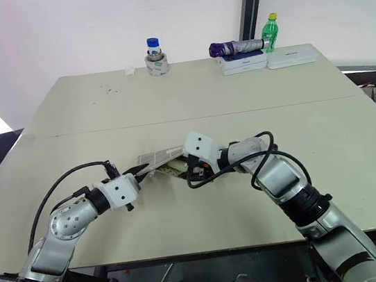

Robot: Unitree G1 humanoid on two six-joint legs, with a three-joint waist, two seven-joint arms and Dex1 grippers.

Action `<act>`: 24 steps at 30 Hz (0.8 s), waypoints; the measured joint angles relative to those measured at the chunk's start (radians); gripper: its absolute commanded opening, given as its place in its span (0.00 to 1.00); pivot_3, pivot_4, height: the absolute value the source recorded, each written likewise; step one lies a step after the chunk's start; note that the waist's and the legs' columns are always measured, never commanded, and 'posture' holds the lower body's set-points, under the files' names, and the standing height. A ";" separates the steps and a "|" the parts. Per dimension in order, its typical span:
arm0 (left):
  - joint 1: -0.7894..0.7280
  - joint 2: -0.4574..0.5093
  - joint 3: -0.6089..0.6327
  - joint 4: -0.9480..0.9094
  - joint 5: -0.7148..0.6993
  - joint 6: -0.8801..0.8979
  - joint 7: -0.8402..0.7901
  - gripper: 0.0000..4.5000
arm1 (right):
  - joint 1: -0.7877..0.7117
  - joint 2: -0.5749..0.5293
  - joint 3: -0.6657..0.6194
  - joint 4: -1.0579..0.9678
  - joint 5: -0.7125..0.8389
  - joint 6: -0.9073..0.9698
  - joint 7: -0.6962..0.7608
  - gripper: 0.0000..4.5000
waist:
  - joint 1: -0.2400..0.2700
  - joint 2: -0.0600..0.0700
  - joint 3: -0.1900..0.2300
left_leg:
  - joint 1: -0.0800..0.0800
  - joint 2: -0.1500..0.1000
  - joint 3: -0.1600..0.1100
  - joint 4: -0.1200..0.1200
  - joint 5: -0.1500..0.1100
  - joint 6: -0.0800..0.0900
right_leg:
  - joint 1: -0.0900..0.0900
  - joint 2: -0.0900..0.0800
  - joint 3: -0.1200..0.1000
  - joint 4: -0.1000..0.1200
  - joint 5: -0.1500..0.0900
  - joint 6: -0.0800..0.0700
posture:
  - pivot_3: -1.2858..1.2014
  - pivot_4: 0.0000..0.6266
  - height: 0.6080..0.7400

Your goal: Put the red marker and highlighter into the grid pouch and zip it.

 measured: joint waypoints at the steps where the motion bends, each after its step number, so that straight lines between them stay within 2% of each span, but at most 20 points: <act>1: 0.000 -0.005 0.000 0.000 -0.001 0.003 0.001 0.00 | 0.000 -0.002 -0.001 0.000 -0.001 -0.003 -0.001 0.97 | 0.001 0.000 0.000 | 0.000 0.000 0.000 0.000 0.000 0.000 | 0.000 0.000 0.000 0.000 0.000 0.000 | 0.52 0.24 0.98; 5: -0.001 -0.017 0.005 0.000 -0.009 0.042 0.014 0.00 | 0.001 -0.040 -0.010 -0.006 -0.001 -0.008 0.013 0.98 | 0.001 0.000 0.000 | 0.000 0.000 0.000 0.000 0.000 0.000 | 0.000 0.000 0.000 0.000 0.000 0.000 | 0.52 0.24 0.98; 13: -0.014 -0.053 0.055 0.001 -0.023 0.133 0.067 0.00 | 0.025 -0.198 -0.118 -0.078 0.079 0.010 0.135 0.98 | 0.001 0.000 0.000 | 0.000 0.000 0.000 0.001 0.000 0.000 | 0.000 0.000 0.000 0.000 0.000 0.000 | 0.52 0.24 0.98; 17: -0.024 -0.057 0.067 0.009 -0.019 0.164 0.099 0.00 | 0.040 -0.232 -0.166 -0.081 0.128 0.047 0.165 0.98 | 0.000 0.000 0.000 | 0.000 0.000 0.000 0.001 0.000 0.000 | 0.000 0.000 0.000 0.000 0.000 0.000 | 0.52 0.24 0.98; 21: -0.035 -0.072 0.083 0.020 -0.019 0.210 0.137 0.00 | 0.040 -0.222 -0.278 -0.052 0.159 0.098 0.081 0.98 | 0.001 0.000 0.000 | 0.000 0.000 0.000 0.001 0.000 0.000 | 0.001 0.000 0.000 0.000 0.000 0.000 | 0.52 0.24 0.98; 24: -0.035 -0.072 0.083 0.021 -0.020 0.216 0.139 0.00 | 0.058 -0.239 -0.295 0.047 0.042 0.054 -0.075 0.98 | 0.006 0.000 0.000 | 0.000 -0.001 0.000 0.001 0.000 0.000 | 0.001 0.000 0.000 0.000 0.000 0.000 | 0.52 0.24 0.98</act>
